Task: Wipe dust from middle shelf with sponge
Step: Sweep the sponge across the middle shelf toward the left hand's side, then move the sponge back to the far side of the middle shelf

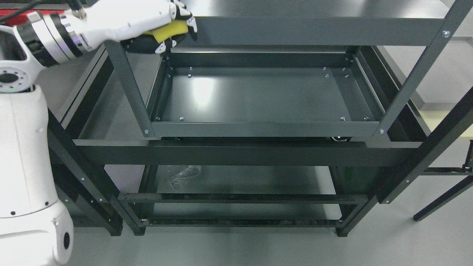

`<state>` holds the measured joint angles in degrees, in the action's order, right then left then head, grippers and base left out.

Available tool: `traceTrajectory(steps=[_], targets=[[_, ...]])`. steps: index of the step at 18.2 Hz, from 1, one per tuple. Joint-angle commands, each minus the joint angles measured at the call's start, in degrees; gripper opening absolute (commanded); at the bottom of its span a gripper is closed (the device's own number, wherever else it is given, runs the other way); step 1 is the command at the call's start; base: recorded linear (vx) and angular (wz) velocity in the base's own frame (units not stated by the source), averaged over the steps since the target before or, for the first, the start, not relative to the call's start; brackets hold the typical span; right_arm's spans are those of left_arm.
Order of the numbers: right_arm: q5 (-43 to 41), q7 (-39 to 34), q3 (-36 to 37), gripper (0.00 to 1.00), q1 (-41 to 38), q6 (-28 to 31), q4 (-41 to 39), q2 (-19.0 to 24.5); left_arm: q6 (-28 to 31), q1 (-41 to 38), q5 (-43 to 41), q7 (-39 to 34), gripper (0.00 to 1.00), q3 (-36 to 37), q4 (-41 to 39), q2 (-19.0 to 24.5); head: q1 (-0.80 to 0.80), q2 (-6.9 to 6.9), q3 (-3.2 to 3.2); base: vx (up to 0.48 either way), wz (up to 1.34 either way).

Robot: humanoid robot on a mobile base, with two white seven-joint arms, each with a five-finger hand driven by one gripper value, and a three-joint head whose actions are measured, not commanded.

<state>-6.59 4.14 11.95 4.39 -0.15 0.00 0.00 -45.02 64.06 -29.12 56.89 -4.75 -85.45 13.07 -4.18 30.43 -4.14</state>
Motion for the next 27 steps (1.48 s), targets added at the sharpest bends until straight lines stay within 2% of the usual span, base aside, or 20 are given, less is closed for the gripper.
traceTrajectory(steps=[1,4,8,11,13,18,20,24,27], targets=[[0.0,-0.01,0.0,1.0,0.0,4.19,-1.0,-1.0,0.02,8.89,-2.06,-0.02,0.09,6.21,0.88,-12.07,0.0,0.0,0.0,-0.001,0.01],[0.0,-0.01,0.0,1.0,0.0,4.19,-1.0,-1.0,0.02,10.47,-7.52,-5.45,0.09,19.55,7.99,-12.07,0.0,0.0,0.0,0.0,-0.01],[0.0,0.08,0.0,1.0,0.0,4.19,-1.0,-1.0,0.02,13.8,-7.8,-12.04,0.08,32.33,9.5,-12.07,0.0,0.0,0.0,0.0,-0.01],[0.0,-0.01,0.0,1.0,0.0,4.19,-1.0,-1.0,13.25,22.66,-7.71,-16.1,0.1,39.7,12.57,-12.07,0.0,-0.01,0.0,0.0,0.0],[0.0,-0.01,0.0,1.0,0.0,4.19,-1.0,-1.0,19.25,26.28,-7.71,-18.38,0.12,45.59,14.51,-12.07,0.0,-0.01,0.0,0.0,0.0],[0.0,-0.01,0.0,1.0,0.0,4.19,-1.0,-1.0,20.41,26.29,-7.71,-22.78,0.13,63.07,17.07,-12.07,0.0,-0.01,0.0,0.0,0.0],[0.0,-0.01,0.0,1.0,0.0,4.19,-1.0,-1.0,20.41,25.68,-7.8,-23.49,0.13,68.01,17.59,-12.07,0.0,-0.01,0.0,0.0,0.0],[0.0,-0.01,0.0,1.0,0.0,4.19,-1.0,-1.0,20.33,25.59,-7.8,-23.58,0.13,69.53,21.54,-12.07,0.0,-0.01,0.0,0.0,0.0],[0.0,-0.01,0.0,1.0,0.0,4.19,-1.0,-1.0,19.98,23.14,-8.41,-23.32,0.13,65.5,23.31,-12.07,0.0,-0.01,0.0,0.0,0.0]])
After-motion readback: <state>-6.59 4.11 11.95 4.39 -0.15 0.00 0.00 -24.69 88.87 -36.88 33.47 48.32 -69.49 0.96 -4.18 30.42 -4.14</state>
